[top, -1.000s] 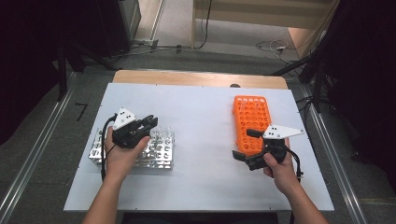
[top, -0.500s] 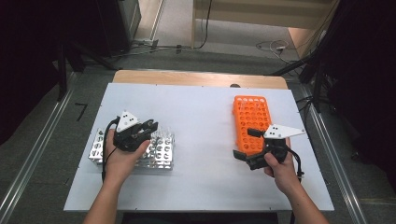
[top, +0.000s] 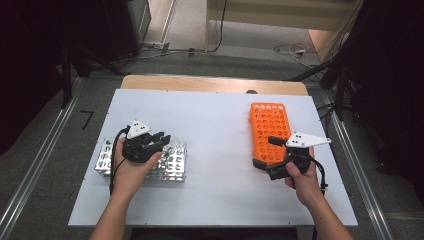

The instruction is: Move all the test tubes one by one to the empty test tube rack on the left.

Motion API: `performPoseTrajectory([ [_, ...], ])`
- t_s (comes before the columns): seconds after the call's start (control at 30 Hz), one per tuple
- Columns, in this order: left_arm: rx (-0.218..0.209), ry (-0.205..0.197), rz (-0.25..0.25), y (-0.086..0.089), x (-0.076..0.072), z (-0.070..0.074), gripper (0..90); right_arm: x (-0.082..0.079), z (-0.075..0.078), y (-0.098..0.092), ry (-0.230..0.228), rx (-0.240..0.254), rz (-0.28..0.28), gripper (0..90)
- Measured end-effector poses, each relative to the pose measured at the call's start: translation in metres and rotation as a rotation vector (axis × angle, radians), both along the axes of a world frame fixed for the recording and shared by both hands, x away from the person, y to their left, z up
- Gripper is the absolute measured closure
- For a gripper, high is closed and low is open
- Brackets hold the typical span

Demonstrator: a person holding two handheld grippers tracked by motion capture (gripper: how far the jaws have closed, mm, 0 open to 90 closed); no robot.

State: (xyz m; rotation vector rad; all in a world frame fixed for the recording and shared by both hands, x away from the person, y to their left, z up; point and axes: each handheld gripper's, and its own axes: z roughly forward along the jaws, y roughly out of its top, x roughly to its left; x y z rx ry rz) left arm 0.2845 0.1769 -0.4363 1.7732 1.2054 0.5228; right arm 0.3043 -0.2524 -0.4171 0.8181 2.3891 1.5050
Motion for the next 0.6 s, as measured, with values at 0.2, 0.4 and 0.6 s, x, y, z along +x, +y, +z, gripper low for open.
performPoseTrajectory([
  [0.2, -0.031, -0.018, 0.002, 0.005, -0.006, 0.006, 56.8, 0.003, 0.0, -0.005, 0.001, 0.003, -0.02, 0.0],
  [0.4, -0.056, -0.045, -0.026, 0.004, -0.015, 0.013, 43.1, 0.006, 0.001, -0.009, -0.001, 0.004, -0.032, 0.0],
  [0.6, -0.079, -0.066, -0.075, -0.002, -0.025, 0.02, 23.8, 0.013, 0.002, -0.014, 0.001, 0.009, -0.051, 0.0],
])
